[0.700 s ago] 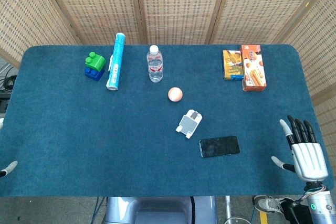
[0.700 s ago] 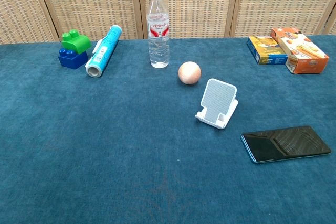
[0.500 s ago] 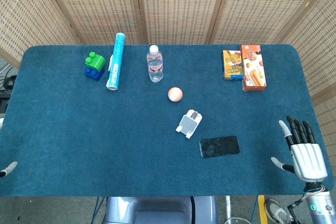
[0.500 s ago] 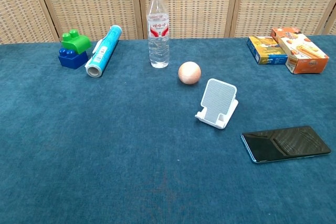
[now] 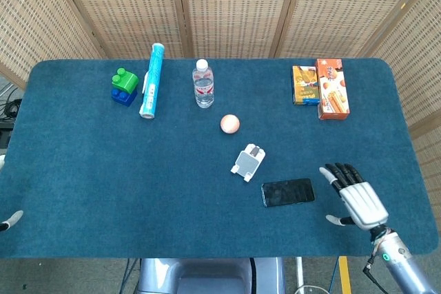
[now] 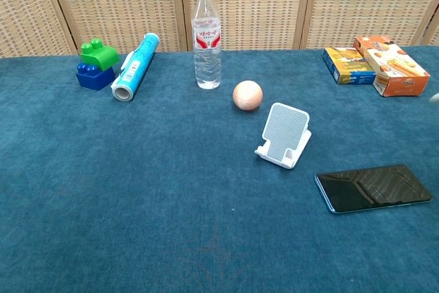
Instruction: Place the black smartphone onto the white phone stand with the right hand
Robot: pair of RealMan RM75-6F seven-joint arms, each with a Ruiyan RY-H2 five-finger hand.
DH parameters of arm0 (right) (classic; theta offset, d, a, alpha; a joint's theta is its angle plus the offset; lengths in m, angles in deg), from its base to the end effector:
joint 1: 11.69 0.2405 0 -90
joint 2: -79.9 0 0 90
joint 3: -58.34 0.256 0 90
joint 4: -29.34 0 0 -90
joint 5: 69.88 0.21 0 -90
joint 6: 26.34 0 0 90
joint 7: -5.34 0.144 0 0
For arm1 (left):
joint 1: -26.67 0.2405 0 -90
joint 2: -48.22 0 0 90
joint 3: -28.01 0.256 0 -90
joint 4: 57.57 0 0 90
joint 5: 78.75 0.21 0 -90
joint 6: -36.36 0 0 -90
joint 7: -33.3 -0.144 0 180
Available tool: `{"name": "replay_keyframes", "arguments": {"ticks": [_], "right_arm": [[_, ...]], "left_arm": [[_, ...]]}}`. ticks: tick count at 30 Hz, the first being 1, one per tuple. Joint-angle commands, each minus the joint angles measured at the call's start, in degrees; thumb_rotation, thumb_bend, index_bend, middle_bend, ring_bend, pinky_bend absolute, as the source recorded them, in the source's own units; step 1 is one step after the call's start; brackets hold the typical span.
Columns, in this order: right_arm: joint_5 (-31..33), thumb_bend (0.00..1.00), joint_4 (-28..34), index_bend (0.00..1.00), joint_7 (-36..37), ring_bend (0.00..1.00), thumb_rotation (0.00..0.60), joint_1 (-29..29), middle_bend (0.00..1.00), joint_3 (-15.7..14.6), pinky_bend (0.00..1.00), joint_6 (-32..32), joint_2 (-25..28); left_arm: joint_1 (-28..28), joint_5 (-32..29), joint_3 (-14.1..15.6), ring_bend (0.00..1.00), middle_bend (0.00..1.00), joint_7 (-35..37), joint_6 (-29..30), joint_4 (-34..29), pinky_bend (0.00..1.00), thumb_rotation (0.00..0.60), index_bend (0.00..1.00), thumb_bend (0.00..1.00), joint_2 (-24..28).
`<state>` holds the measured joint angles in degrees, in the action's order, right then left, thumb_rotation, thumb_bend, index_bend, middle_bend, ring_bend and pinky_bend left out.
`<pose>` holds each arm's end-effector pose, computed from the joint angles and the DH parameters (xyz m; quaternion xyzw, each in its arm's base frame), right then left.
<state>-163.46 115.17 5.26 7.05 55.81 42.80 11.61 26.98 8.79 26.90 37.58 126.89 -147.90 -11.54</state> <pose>-0.2887 -0.2274 0.0912 0.7521 -0.3552 0.3315 0.4452 -0.3299 0.1461 0.1941 -0.5791 -0.3763 -0.3768 0.6173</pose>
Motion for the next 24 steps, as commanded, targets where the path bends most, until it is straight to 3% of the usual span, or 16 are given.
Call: {"name": "replay_keyframes", "arguments": {"ticks": [1,14,24], "right_arm": [[0.0,0.00,-4.4,0.12,0.2,0.09,0.600,5.6,0.17,0.5,0.16,-7.8,-3.9],[4.9,0.00,-7.5,0.21,-6.0,0.18,0.600,10.2,0.24,3.3,0.24,-15.0,-10.8],[3.9,0.00,-9.3,0.24,-7.2,0.21,0.600,11.0,0.27,2.3,0.25,-15.0,-12.4]], "left_arm": [[-0.1,-0.4,-0.2,0.00,0.00,-0.2,-0.3,-0.1,0.00,0.600,0.00,0.00,-0.1],[-0.7,-1.8,-0.6,0.00,0.00,-0.6,-1.9,-0.4,0.00,0.600,0.00,0.00,0.0],[-0.9,-1.8,-0.6,0.00,0.00,-0.6,-2.3,-0.5,0.00,0.600,0.00,0.00,0.1]]}}
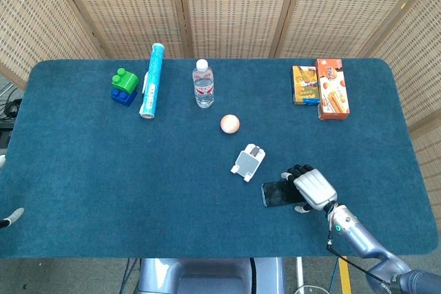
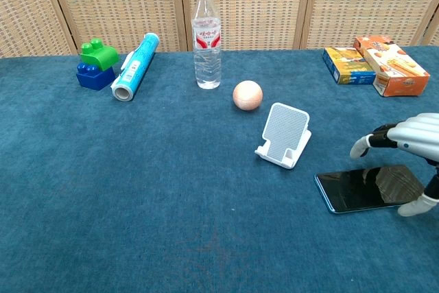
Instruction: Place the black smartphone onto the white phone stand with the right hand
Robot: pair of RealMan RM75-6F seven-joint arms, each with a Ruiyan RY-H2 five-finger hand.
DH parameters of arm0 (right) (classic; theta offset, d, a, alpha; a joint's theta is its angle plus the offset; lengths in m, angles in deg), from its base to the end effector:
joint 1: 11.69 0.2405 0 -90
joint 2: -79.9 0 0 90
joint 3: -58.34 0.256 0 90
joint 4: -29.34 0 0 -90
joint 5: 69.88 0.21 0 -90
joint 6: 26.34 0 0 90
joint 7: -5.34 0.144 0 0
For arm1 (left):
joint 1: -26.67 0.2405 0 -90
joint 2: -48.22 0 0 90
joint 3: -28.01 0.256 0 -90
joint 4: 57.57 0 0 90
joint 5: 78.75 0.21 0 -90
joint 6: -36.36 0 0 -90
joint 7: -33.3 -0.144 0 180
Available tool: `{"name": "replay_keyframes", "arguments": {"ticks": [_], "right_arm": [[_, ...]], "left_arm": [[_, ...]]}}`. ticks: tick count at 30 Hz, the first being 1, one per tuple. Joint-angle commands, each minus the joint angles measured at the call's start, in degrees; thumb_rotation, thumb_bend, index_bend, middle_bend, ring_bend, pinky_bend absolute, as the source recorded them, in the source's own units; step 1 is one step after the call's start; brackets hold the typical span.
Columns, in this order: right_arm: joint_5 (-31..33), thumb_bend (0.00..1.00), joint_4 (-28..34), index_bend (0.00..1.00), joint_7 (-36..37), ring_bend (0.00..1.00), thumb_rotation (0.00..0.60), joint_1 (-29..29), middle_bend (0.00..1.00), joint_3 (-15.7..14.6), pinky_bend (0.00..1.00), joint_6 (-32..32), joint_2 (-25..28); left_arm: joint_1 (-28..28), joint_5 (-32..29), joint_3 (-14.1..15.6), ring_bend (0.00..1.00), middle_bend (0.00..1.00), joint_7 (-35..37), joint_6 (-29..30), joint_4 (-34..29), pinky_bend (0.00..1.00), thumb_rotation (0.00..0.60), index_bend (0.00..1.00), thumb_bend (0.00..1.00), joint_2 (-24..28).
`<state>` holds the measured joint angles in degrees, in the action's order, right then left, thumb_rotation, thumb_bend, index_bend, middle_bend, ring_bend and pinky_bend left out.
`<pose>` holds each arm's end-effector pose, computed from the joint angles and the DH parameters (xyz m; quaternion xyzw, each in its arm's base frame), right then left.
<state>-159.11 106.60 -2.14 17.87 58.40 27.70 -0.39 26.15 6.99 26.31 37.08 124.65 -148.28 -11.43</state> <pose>-0.2609 -0.2823 0.0122 0.8182 -0.3153 0.2724 0.3961 -0.3326 0.1529 0.1926 -0.5771 -0.3857 -0.3662 0.6197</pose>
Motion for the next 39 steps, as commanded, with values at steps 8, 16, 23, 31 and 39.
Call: {"name": "replay_keyframes", "arguments": {"ticks": [8,16,23,31,39], "right_arm": [[-3.0,0.00,-7.0,0.26,1.5,0.23,0.600,0.3,0.29,-1.7,0.26,2.3,-3.4],[-3.6,0.00,-12.2,0.26,4.2,0.23,0.600,0.5,0.29,-2.4,0.26,2.7,-5.8],[-3.8,0.06,-14.8,0.29,5.8,0.25,0.600,0.6,0.32,-3.4,0.30,2.3,-6.9],[-4.3,0.31,-15.8,0.42,8.8,0.38,0.600,0.9,0.43,-4.8,0.39,1.3,-7.2],[-6.5,0.36,-15.2,0.44,10.9,0.41,0.600,0.3,0.47,-5.6,0.42,5.4,-5.7]], "left_arm": [[0.0,0.0,0.1,0.00,0.00,-0.2,-0.2,0.2,0.00,0.600,0.00,0.00,-0.1],[-0.1,-0.2,0.0,0.00,0.00,-0.6,-0.3,-0.1,0.00,0.600,0.00,0.00,-0.2],[-0.2,-0.4,0.0,0.00,0.00,-1.2,-0.6,-0.3,0.00,0.600,0.00,0.00,-0.3],[-0.3,-0.5,-0.1,0.00,0.00,-1.6,-0.8,-0.5,0.00,0.600,0.00,0.00,-0.4],[-0.4,-0.6,-0.1,0.00,0.00,-1.7,-0.9,-0.6,0.00,0.600,0.00,0.00,-0.5]]}}
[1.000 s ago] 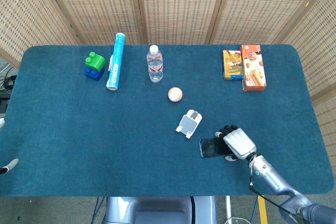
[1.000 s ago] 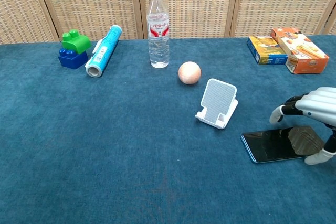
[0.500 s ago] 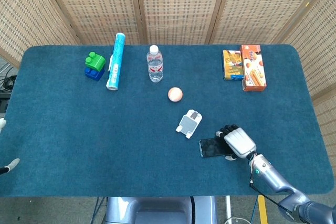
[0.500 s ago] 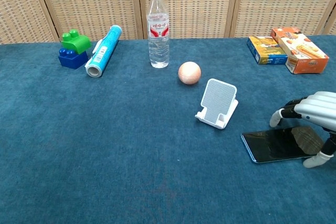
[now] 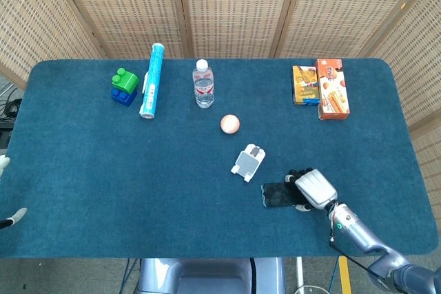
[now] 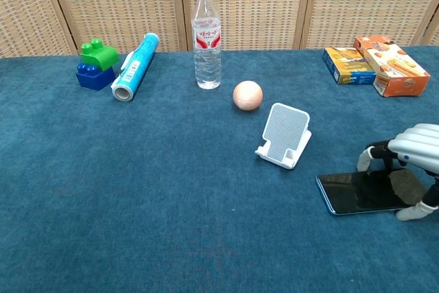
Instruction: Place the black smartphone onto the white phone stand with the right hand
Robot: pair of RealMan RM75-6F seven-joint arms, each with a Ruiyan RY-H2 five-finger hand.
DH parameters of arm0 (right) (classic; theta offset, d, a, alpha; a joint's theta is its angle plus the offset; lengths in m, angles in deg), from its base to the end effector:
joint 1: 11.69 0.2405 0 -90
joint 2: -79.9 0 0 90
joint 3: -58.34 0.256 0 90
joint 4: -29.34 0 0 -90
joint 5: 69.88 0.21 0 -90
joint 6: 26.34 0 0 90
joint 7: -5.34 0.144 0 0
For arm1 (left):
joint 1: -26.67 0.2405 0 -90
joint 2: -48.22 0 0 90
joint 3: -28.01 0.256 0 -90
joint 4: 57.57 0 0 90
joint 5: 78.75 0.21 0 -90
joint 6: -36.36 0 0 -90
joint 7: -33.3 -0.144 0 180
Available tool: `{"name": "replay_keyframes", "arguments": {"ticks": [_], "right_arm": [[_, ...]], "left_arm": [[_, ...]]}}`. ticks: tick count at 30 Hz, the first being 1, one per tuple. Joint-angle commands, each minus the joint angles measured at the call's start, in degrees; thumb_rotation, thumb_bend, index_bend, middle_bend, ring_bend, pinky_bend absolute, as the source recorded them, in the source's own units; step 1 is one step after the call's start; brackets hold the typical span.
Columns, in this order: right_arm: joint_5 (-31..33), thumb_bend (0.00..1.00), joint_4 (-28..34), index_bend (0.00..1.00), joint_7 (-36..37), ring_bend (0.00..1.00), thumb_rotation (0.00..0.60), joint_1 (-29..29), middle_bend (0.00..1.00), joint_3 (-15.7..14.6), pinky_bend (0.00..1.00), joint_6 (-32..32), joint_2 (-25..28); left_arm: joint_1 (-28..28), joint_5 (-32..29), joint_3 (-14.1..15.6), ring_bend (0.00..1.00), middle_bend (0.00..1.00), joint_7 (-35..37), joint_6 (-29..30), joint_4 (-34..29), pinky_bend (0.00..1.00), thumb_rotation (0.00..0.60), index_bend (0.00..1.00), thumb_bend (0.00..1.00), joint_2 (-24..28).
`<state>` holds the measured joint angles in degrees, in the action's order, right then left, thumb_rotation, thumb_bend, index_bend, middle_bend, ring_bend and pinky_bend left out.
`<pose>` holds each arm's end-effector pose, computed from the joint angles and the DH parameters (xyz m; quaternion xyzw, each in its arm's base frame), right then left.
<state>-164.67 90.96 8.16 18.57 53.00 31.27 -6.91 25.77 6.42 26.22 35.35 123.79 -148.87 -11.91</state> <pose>-0.2949 -0.2840 -0.0054 0.8326 -0.3023 0.2619 0.3831 -0.3315 0.1553 0.1877 -0.5800 -0.3869 -0.3587 0.6207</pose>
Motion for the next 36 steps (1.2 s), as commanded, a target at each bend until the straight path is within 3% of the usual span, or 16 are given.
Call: {"name": "replay_keyframes", "arguments": {"ticks": [1,7,13,22,31,36], "right_arm": [[-1.6,0.36,0.9,0.44,0.7,0.41,0.600,-0.6,0.47,-0.3,0.42,3.4,1.4],[-5.0,0.36,4.3,0.44,-2.8,0.41,0.600,-1.0,0.47,-0.2,0.42,9.9,5.7],[-7.0,0.36,13.3,0.44,-11.8,0.41,0.600,0.9,0.47,2.4,0.42,12.5,12.2],[-4.7,0.37,28.3,0.44,-24.0,0.41,0.600,7.4,0.47,8.6,0.42,5.3,19.7],[-0.6,0.39,36.7,0.45,-30.3,0.41,0.600,10.9,0.47,11.5,0.42,-1.6,22.6],[0.9,0.39,38.3,0.45,-34.9,0.41,0.600,13.0,0.47,13.0,0.42,-4.5,23.4]], "left_arm": [[0.0,0.0,0.0,0.00,0.00,0.1,0.0,0.1,0.00,0.600,0.00,0.00,0.0],[0.0,0.0,0.0,0.00,0.00,0.4,-0.1,0.0,0.00,0.600,0.00,0.00,0.2],[-0.1,0.0,0.0,0.00,0.00,1.1,-0.3,0.1,0.00,0.600,0.00,0.00,0.5],[-0.1,-0.1,-0.1,0.00,0.00,2.9,-0.4,0.2,0.00,0.600,0.00,0.00,1.1],[-0.4,-0.9,-0.4,0.00,0.00,4.0,-1.3,0.4,0.00,0.600,0.00,0.00,1.6],[-0.7,-1.0,-0.4,0.00,0.00,3.9,-1.8,0.2,0.00,0.600,0.00,0.00,1.7]]}}
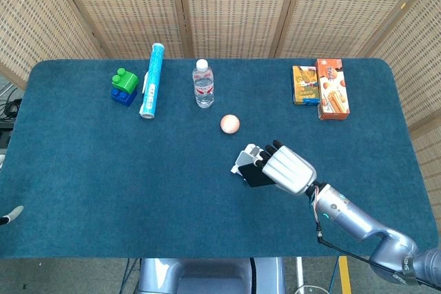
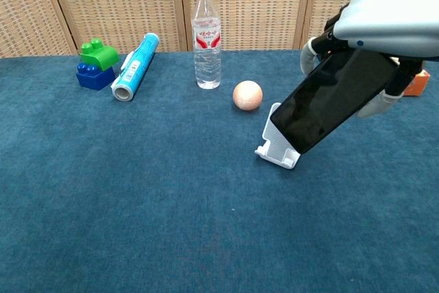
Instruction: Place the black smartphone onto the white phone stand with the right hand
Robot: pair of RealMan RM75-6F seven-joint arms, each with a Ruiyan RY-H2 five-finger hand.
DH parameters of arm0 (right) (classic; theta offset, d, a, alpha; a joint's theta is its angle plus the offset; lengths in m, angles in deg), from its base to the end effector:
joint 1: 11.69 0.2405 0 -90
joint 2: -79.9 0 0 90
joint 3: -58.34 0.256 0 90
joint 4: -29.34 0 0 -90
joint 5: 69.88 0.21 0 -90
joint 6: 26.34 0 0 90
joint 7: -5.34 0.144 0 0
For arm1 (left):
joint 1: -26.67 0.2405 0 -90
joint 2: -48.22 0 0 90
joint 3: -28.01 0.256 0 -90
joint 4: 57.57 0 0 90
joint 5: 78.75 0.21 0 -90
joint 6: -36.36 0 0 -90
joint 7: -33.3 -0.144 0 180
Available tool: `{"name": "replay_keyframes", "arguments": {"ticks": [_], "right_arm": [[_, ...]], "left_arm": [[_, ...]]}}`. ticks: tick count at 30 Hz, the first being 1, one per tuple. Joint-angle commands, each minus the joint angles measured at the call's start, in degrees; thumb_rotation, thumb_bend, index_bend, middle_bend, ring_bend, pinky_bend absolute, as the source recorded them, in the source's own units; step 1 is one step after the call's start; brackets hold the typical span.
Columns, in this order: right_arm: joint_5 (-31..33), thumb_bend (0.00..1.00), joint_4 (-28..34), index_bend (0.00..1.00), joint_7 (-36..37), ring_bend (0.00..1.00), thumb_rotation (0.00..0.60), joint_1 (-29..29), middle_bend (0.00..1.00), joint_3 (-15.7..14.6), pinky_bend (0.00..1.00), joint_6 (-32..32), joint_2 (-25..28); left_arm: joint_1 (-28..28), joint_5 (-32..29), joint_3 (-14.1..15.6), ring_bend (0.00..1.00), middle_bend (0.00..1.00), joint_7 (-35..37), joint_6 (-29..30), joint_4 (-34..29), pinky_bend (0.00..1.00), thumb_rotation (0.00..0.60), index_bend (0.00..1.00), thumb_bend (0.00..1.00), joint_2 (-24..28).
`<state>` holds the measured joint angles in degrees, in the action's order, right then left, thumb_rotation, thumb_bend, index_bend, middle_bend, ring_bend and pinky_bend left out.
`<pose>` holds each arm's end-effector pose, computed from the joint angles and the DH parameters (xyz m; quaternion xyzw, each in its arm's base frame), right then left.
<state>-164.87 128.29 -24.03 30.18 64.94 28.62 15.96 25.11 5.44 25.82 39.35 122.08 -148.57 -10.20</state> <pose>-0.1231 -0.3114 0.0841 0.8607 -0.0175 0.3218 0.3941 -0.3357 0.1604 0.1967 -0.5724 -0.4032 -0.3644 0.6139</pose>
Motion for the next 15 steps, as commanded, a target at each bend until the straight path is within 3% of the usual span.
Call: {"name": "replay_keyframes", "arguments": {"ticks": [1,9,15], "right_arm": [[1.1,0.40,1.1,0.45,-3.4,0.41,0.600,1.8,0.47,1.3,0.42,-2.2,0.5],[7.0,0.42,1.7,0.45,-14.2,0.41,0.600,6.2,0.46,3.8,0.42,-8.9,-0.8],[12.7,0.45,0.2,0.45,-17.7,0.41,0.600,7.9,0.46,3.5,0.42,-12.4,-2.6]], "left_arm": [[0.0,-0.1,0.0,0.00,0.00,-0.1,-0.1,-0.1,0.00,0.600,0.00,0.00,0.0],[-0.3,-0.4,-0.1,0.00,0.00,-0.6,-0.6,-0.4,0.00,0.600,0.00,0.00,0.0],[-0.3,-0.6,-0.2,0.00,0.00,-0.2,-0.7,-0.4,0.00,0.600,0.00,0.00,0.1]]}}
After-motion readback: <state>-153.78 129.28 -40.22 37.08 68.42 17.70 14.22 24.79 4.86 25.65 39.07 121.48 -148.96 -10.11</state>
